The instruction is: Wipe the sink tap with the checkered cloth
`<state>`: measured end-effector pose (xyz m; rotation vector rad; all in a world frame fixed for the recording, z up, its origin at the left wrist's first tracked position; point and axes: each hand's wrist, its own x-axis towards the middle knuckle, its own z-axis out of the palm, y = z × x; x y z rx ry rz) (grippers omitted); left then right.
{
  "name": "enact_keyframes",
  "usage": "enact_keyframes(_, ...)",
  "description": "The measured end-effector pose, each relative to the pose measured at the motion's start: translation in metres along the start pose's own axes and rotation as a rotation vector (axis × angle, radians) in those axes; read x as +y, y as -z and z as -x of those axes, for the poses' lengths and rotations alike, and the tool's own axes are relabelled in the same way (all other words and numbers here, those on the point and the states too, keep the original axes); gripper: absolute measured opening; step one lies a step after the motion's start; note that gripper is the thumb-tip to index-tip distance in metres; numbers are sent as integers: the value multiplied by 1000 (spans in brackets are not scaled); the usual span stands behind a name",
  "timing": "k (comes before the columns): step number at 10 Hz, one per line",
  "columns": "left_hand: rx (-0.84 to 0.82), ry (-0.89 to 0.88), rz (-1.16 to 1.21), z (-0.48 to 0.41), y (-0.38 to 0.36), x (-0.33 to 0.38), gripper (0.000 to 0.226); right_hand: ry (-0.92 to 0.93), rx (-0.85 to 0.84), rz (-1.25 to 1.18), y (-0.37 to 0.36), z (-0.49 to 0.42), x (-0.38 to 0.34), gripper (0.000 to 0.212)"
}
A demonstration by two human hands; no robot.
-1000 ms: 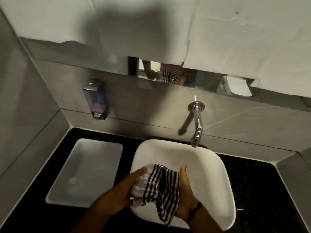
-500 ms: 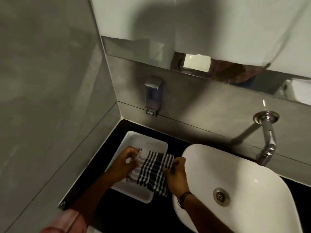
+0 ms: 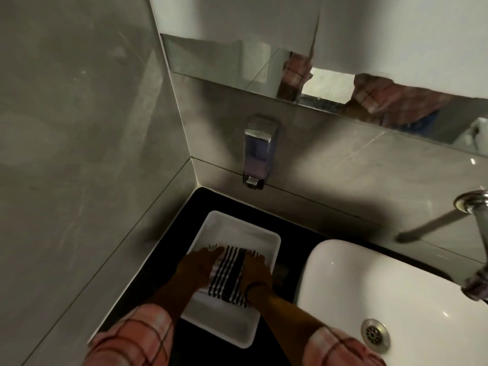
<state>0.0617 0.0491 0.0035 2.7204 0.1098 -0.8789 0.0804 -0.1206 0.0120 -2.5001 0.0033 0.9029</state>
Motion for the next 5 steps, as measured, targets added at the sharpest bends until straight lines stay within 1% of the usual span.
enact_keyframes(1,30,109,-225,1,2,1,110,-8,-1,-25,-7,-3,1,49)
enact_keyframes(2,70,128,-161,2,1,9,107,-33,37,-62,-12,-6,1,48)
enact_keyframes(3,103,120,-83,7,-1,12,101,-107,16,-232,-16,-5,7,58)
enact_keyframes(4,194,88,-24,10,3,16,94,-65,18,-251,-10,7,11,62)
enact_keyframes(5,316,-16,65,20,16,24,85,48,102,-132,6,24,16,58)
